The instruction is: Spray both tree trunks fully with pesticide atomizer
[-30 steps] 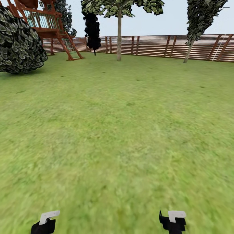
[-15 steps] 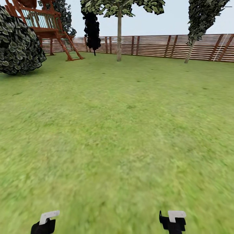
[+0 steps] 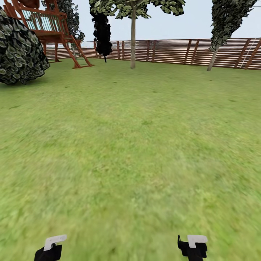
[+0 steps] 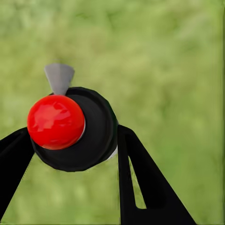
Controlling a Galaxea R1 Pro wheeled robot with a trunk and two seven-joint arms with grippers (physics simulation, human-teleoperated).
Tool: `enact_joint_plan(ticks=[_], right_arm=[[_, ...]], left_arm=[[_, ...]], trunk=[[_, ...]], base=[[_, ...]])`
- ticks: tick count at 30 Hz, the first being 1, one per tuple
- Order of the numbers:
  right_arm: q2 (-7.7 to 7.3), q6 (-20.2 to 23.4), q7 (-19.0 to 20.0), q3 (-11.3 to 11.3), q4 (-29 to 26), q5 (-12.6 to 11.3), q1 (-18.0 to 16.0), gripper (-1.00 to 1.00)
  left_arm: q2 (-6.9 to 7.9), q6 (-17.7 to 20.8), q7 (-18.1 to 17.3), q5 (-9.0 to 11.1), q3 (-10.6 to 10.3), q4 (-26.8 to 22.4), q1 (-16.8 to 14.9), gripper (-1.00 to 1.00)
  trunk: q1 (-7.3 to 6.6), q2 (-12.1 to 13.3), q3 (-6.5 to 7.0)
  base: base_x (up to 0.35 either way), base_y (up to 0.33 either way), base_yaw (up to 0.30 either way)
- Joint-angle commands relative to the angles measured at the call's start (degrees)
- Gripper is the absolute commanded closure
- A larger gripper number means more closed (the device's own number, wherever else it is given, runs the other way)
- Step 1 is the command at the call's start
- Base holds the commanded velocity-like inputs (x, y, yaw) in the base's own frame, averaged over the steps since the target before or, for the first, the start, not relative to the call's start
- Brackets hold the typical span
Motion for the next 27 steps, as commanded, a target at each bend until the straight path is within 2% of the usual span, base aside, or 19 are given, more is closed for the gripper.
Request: enact_joint_plan(ticks=[1,11,16,27], right_arm=[[0.00,0.00,0.00,0.00,0.00,0.00,0.00,-1.00],[0.00,0.00,0.00,0.00,0.00,0.00,0.00,-1.00],[0.00,0.00,0.00,0.00,0.00,0.00,0.00,-1.00],[0.00,0.00,0.00,0.00,0.00,0.00,0.00,-1.00]], left_arm=[[0.00,0.00,0.00,0.00,0.00,0.00,0.00,1.00],[0.00,0.00,0.00,0.00,0.00,0.00,0.00,1.00],[0.00,0.00,0.00,0.00,0.00,0.00,0.00,1.00],[0.00,0.00,0.00,0.00,0.00,0.00,0.00,1.00]], trunk=[[0.00,0.00,0.00],[0.00,0.00,0.00],[0.00,0.00,0.00],[0.00,0.00,0.00]], base=[[0.340,0.000,0.000],[0.339,0.000,0.004],[0.339,0.000,0.181],[0.339,0.000,0.010]])
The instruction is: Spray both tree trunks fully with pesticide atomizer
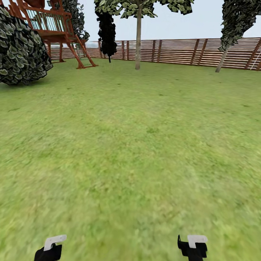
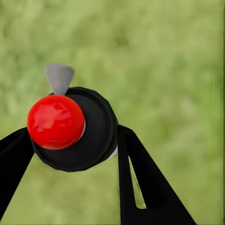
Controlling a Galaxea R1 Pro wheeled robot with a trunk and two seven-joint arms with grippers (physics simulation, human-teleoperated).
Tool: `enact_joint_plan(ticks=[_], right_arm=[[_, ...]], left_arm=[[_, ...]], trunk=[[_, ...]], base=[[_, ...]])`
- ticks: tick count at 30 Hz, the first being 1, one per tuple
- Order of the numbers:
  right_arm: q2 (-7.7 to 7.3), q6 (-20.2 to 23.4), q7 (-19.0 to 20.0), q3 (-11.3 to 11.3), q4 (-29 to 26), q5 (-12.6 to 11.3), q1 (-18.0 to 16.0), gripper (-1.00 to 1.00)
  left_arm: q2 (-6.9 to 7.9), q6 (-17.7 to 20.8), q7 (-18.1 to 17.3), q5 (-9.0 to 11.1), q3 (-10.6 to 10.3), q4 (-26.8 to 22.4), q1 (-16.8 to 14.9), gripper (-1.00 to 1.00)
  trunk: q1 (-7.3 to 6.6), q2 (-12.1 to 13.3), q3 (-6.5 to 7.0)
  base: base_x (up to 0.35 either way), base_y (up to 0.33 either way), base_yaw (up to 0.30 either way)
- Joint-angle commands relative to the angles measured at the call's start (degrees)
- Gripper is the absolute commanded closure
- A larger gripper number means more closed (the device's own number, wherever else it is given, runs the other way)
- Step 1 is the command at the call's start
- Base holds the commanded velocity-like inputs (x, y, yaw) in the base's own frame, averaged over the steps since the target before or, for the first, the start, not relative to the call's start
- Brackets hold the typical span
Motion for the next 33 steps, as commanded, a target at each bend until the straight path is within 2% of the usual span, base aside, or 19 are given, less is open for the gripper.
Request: enact_joint_plan(ticks=[1,33], right_arm=[[0.00,0.00,0.00,0.00,0.00,0.01,0.00,-1.00],[-0.09,0.00,-0.01,0.00,0.08,0.14,0.00,-1.00]], left_arm=[[0.00,0.00,0.00,0.00,0.00,0.00,0.00,1.00],[0.00,0.00,0.00,0.00,0.00,0.00,0.00,1.00]], trunk=[[0.00,0.00,0.00],[0.00,0.00,0.00]], base=[[0.339,0.000,0.000],[0.339,0.000,0.000]])
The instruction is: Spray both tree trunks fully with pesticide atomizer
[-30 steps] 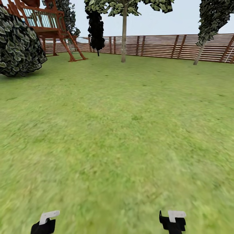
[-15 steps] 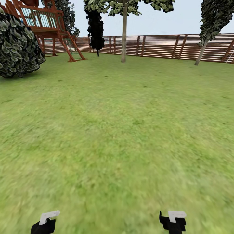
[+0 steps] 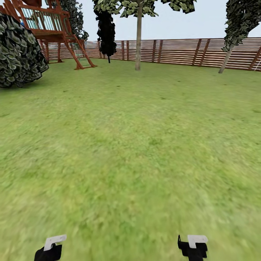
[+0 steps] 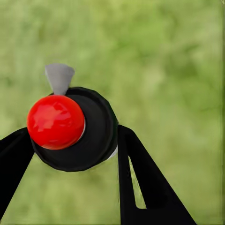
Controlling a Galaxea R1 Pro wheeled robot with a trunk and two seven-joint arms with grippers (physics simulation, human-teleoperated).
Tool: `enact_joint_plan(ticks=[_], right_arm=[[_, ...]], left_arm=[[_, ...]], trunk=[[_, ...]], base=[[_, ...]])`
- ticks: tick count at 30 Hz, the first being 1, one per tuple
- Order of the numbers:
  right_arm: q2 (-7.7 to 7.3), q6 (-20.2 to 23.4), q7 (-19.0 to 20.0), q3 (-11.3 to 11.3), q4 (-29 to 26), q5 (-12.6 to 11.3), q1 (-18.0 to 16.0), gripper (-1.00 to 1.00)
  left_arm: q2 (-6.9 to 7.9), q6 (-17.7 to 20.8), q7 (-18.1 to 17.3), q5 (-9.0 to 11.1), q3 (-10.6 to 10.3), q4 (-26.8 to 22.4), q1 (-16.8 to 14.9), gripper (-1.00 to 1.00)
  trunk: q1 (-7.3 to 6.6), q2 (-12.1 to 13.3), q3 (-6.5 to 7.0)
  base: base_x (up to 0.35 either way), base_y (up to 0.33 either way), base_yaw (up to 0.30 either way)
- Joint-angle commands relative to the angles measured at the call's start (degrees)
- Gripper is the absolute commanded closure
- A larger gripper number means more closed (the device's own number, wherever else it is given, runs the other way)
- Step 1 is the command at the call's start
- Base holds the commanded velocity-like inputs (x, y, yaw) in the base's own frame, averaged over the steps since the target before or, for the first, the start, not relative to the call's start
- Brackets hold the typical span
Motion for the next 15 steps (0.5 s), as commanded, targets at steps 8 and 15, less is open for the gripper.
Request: enact_joint_plan(ticks=[8,15], right_arm=[[0.00,0.00,0.01,0.00,0.01,0.03,0.00,-1.00],[0.00,0.00,0.01,0.00,-0.02,-0.04,0.00,-1.00]], left_arm=[[0.00,0.00,0.00,0.00,0.00,0.00,0.00,1.00],[0.00,0.00,0.00,0.00,0.00,0.00,0.00,1.00]], trunk=[[0.00,0.00,0.00],[0.00,0.00,0.00]], base=[[0.339,0.000,0.000],[0.339,0.000,0.000]])
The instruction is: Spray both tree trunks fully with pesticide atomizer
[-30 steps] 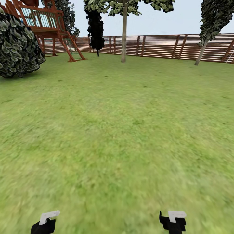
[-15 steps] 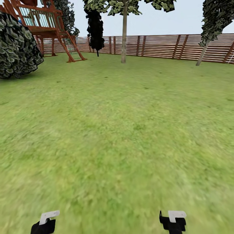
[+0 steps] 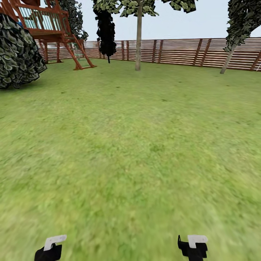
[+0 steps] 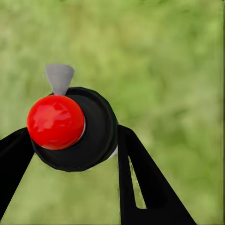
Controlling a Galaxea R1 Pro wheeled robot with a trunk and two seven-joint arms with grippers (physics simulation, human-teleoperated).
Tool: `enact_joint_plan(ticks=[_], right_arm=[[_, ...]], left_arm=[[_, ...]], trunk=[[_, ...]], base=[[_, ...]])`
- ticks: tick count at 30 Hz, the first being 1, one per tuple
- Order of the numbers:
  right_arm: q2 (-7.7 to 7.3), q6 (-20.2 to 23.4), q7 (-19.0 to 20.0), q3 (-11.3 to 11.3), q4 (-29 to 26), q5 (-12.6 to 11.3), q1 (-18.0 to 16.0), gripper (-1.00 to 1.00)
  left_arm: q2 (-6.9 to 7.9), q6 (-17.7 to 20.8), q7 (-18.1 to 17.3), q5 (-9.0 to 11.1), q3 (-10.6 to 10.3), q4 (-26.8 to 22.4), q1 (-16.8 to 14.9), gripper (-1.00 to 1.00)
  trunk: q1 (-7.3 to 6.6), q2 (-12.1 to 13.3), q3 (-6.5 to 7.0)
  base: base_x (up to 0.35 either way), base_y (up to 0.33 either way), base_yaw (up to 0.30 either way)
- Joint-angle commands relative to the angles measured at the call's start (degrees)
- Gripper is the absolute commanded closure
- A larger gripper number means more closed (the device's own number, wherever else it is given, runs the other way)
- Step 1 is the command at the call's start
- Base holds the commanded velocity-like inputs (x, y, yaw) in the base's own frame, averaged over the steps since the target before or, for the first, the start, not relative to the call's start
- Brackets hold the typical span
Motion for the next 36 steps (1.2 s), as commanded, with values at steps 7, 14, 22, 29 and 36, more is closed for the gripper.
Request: enact_joint_plan(ticks=[7,14,22,29,36], right_arm=[[0.05,0.00,-0.03,0.00,-0.06,-0.01,0.00,-1.00],[0.07,0.00,-0.05,0.00,-0.06,-0.01,0.00,-1.00],[0.07,0.00,-0.08,0.00,-0.06,-0.01,0.00,-1.00],[0.07,0.00,-0.06,0.00,-0.06,-0.01,0.00,-1.00],[0.08,0.00,-0.08,0.00,-0.06,-0.02,0.00,-1.00]], left_arm=[[0.09,0.08,0.00,0.00,0.04,0.00,0.00,1.00],[0.09,0.09,0.00,0.01,0.08,0.00,0.00,1.00],[0.09,0.04,0.00,0.00,0.07,0.00,0.00,1.00],[0.09,0.00,0.00,0.02,0.11,0.00,0.00,1.00],[0.10,0.00,0.00,0.04,0.12,-0.02,0.00,1.00]], trunk=[[0.00,0.00,0.00],[0.00,0.00,0.00],[0.00,0.00,0.00],[0.00,0.00,0.00],[0.00,0.00,0.00]], base=[[0.339,0.000,0.000],[0.339,0.000,0.000],[0.339,0.000,0.000],[0.339,0.000,0.000],[0.339,0.000,0.000]])
